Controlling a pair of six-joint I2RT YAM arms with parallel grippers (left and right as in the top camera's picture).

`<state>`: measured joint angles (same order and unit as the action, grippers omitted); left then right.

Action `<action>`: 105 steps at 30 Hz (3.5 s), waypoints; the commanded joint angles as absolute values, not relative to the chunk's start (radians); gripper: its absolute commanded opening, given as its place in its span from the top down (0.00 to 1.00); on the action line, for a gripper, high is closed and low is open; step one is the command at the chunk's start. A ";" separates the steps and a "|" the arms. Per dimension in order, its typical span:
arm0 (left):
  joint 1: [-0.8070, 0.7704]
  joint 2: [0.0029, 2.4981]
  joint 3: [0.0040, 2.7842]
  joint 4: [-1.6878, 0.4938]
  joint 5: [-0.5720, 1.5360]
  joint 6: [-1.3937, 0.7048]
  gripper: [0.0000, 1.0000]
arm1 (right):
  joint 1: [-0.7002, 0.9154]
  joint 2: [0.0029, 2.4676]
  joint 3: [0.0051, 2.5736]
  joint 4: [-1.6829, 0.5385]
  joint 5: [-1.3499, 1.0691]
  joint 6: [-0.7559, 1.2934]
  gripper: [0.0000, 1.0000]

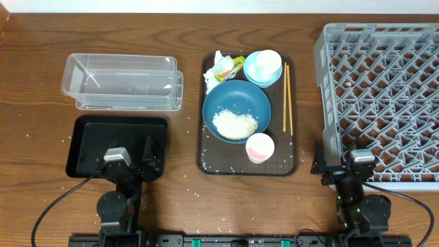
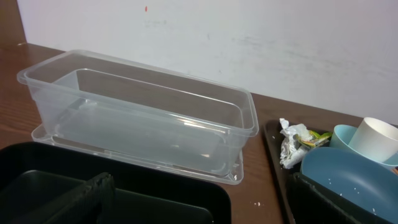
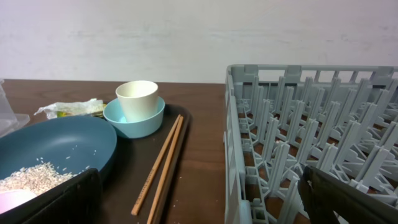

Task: Sort waste into correct bins and load items into the dishwasher rack

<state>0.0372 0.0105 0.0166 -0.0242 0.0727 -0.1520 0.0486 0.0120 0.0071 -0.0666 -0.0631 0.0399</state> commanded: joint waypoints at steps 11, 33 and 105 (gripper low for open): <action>0.033 0.004 0.004 -0.063 0.101 -0.135 0.10 | 0.039 0.007 0.006 -0.071 -0.057 0.028 0.01; 0.033 0.004 0.004 -0.063 0.101 -0.134 0.10 | 0.039 0.007 0.006 -0.071 -0.057 0.028 0.01; 0.033 0.004 0.004 -0.050 0.087 -0.136 0.10 | 0.039 0.007 0.006 -0.071 -0.057 0.028 0.01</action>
